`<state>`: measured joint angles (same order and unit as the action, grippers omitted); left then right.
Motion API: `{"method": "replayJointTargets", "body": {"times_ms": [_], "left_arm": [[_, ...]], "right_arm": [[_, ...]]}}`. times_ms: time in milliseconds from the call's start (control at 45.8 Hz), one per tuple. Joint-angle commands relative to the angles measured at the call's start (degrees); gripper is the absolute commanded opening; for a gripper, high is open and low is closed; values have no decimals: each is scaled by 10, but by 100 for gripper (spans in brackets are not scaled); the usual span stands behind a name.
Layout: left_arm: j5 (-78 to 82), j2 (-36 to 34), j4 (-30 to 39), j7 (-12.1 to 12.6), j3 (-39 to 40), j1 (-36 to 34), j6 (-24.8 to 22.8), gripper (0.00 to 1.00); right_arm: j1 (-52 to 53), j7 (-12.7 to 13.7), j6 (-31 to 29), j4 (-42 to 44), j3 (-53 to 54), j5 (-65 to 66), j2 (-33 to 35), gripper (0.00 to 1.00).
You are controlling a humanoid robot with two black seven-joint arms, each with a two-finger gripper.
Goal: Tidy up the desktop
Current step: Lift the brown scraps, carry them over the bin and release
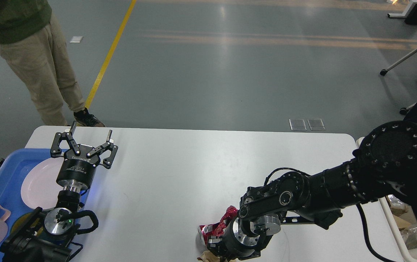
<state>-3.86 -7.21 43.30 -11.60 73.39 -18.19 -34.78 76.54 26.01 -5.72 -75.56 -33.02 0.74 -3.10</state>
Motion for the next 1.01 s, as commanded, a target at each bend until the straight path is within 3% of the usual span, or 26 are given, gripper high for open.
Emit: {"method": "replayJointTargets", "body": {"times_ms": [0, 109, 284, 503, 568, 678, 743, 984], "left_arm": [[0, 0, 0, 0, 0, 0, 0, 96], [0, 0, 0, 0, 0, 0, 0, 96], [0, 0, 0, 0, 0, 0, 0, 96], [0, 0, -1, 0, 0, 0, 0, 96], [0, 0, 0, 0, 0, 1, 0, 96], [0, 0, -1, 0, 0, 0, 0, 96], [0, 0, 0, 0, 0, 0, 0, 96], [0, 0, 0, 0, 0, 0, 0, 96]], "right_arm": [[16, 0, -3, -5, -1, -14, 9, 0], [69, -1, -17, -29, -9, -57, 43, 0], [188, -3, -89, -78, -49, -90, 90, 0], [359, -10, -149, -126, -159, -146, 127, 0], [409, -36, -168, -141, -195, -148, 135, 0], [504, -135, -195, -175, -270, -148, 153, 0], [549, -168, -203, -185, -316, -150, 149, 0], [601, -176, -229, -195, -394, -158, 151, 0]]}}
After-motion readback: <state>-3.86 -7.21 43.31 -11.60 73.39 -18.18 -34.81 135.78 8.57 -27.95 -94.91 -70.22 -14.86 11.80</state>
